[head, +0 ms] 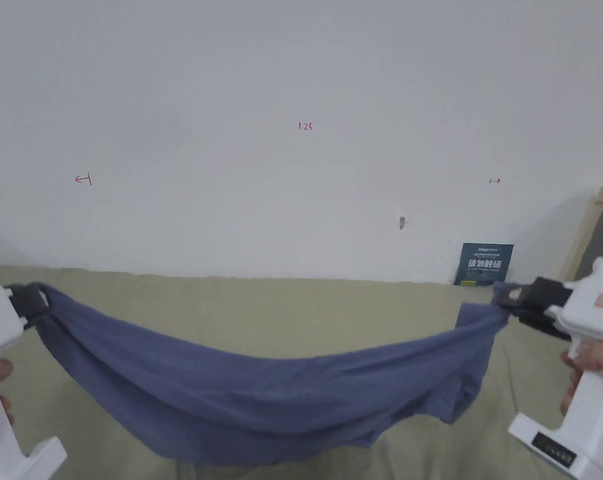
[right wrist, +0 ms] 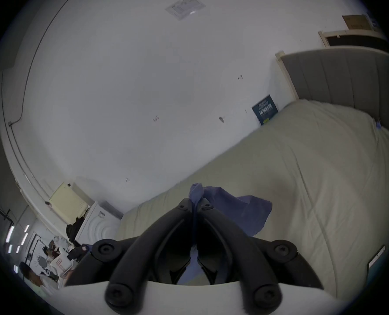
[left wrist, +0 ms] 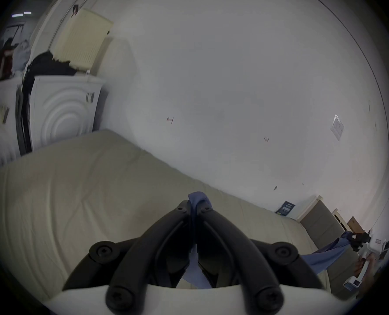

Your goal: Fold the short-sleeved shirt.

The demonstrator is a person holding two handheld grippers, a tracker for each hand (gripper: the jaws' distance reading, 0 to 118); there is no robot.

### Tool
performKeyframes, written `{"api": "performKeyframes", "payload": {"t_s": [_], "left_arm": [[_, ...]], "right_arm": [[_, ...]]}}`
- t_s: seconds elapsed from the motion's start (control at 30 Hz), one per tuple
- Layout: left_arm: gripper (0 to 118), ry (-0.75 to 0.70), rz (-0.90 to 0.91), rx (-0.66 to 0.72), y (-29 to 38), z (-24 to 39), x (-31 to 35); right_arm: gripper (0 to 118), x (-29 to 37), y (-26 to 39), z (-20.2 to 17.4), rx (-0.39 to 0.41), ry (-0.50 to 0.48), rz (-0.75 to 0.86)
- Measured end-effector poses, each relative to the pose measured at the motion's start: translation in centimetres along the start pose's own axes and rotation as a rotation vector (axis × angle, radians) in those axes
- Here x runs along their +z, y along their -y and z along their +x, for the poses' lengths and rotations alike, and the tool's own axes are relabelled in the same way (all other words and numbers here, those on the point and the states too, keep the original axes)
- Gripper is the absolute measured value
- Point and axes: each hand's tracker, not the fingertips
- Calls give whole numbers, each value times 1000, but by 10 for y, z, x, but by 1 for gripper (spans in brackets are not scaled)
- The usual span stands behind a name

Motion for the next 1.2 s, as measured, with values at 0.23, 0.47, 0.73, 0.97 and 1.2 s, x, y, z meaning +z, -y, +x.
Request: {"api": "performKeyframes", "payload": {"t_s": [0.23, 0.47, 0.73, 0.97, 1.2], "left_arm": [[3, -41, -55, -54, 74, -23, 109], [3, -94, -272, -142, 157, -72, 227], [4, -178, -523, -142, 236, -121, 237], [116, -179, -437, -218, 233, -130, 268], [116, -141, -332, -373, 230, -138, 332]], "right_arm": [[5, 97, 78, 51, -38, 20, -90], [5, 210, 171, 101, -50, 96, -227], [5, 230, 263, 183, -66, 290, -366], [115, 246, 256, 191, -19, 279, -199], [110, 311, 279, 67, 482, 102, -203]]}}
